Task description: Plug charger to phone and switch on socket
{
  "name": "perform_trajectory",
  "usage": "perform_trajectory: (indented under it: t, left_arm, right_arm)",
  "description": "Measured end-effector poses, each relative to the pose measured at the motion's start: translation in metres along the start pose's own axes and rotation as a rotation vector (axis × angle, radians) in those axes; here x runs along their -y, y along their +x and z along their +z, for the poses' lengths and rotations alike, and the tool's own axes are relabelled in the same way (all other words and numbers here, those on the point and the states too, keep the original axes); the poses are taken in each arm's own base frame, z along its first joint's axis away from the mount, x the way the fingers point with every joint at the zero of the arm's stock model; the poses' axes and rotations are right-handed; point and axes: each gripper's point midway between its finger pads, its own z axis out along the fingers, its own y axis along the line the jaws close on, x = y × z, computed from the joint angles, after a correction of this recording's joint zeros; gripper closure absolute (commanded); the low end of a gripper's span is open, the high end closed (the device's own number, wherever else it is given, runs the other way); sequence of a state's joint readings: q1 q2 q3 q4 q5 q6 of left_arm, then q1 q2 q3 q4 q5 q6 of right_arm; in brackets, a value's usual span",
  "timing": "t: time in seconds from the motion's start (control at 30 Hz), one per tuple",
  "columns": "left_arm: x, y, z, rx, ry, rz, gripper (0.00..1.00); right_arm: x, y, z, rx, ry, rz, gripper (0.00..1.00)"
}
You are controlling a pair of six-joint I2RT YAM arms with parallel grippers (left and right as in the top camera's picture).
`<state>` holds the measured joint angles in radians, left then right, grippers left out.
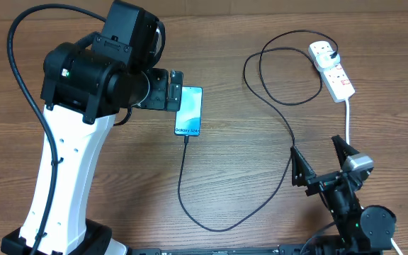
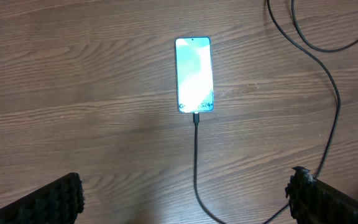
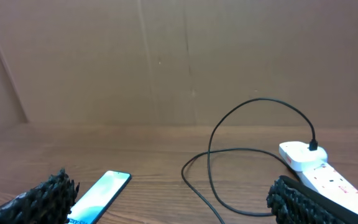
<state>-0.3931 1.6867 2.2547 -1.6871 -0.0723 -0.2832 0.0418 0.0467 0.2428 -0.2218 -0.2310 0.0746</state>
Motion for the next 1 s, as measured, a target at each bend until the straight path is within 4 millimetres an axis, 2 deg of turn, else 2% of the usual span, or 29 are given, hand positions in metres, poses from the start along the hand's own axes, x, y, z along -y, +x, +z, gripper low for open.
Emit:
perform_trajectory:
  t: [0.53,0.77,1.0]
  left_arm:
    - [0.0,0.0,0.0,-0.001,0.0,0.0,0.0]
    - [0.0,0.0,0.0,-0.001,-0.001,0.0,0.0]
    - [0.0,0.0,0.0,-0.001,-0.001,0.0,0.0]
  right_arm:
    - [0.012,0.017,0.011,0.14,0.013,-0.059,0.0]
    - [0.016,0.02,0.011,0.134,0.032,-0.082,0.0]
    - [0.025,0.048,0.013,0.021,0.07,-0.061,0.0]
